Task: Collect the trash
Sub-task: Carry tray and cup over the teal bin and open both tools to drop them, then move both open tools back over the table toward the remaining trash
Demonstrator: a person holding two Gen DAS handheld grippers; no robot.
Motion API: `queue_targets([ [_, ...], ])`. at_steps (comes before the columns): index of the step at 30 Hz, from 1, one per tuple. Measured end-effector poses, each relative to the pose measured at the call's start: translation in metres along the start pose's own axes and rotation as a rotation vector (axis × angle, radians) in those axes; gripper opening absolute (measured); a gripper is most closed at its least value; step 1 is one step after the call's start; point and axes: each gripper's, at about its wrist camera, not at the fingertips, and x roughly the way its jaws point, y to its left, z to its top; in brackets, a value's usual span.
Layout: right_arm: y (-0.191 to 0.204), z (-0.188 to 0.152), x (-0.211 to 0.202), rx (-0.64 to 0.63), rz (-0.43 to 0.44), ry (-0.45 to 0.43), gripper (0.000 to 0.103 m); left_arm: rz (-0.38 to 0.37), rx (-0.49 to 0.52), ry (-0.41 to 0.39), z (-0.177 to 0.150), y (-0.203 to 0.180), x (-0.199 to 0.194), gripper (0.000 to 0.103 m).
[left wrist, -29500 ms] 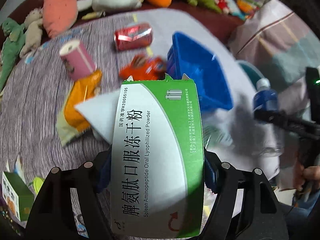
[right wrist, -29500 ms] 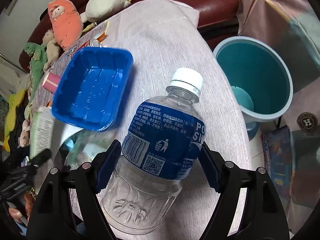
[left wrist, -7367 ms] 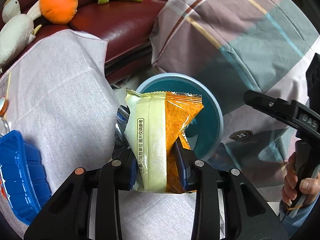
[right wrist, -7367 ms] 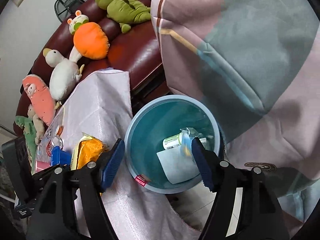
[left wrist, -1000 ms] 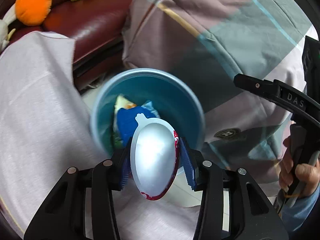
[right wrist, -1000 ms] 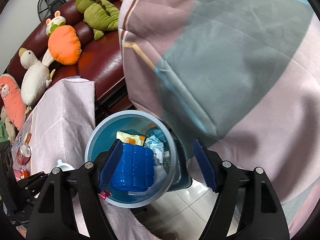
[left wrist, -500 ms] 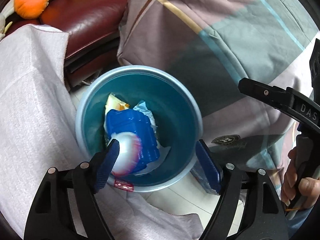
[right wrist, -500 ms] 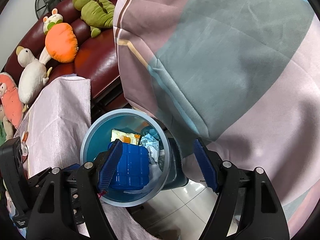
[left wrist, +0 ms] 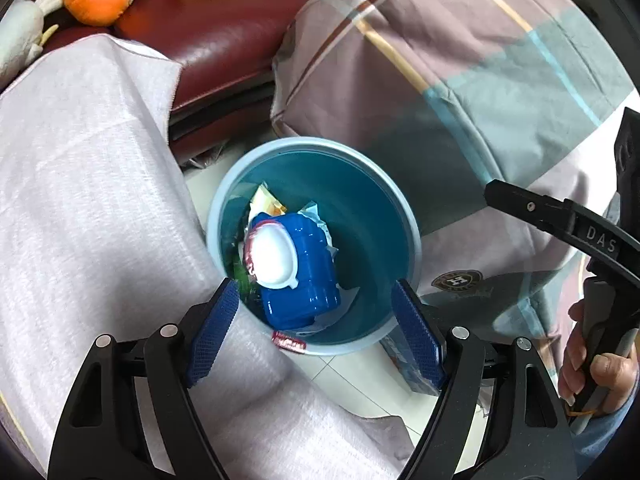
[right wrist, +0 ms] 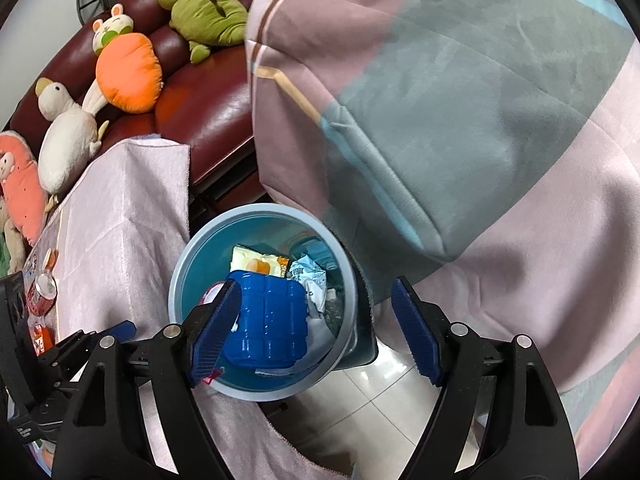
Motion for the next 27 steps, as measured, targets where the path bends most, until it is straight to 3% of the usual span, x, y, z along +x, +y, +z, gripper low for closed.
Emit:
queue_targets([
  [6,0.024,-0.005,-0.014,-0.044,0.001,-0.001,0.076,0.021,-0.019,-0.039,-0.014,0.014,-0.027,0.087],
  [12,0.059,-0.017,-0.026,-0.097,0.013,0.009,0.076,0.046,-0.061,-0.087,-0.033,0.043,-0.063,0.087],
  [27,0.207,-0.053,-0.047,-0.348,0.081,0.032,0.077,0.152,-0.248,-0.209,-0.1,0.159,-0.162,0.088],
])
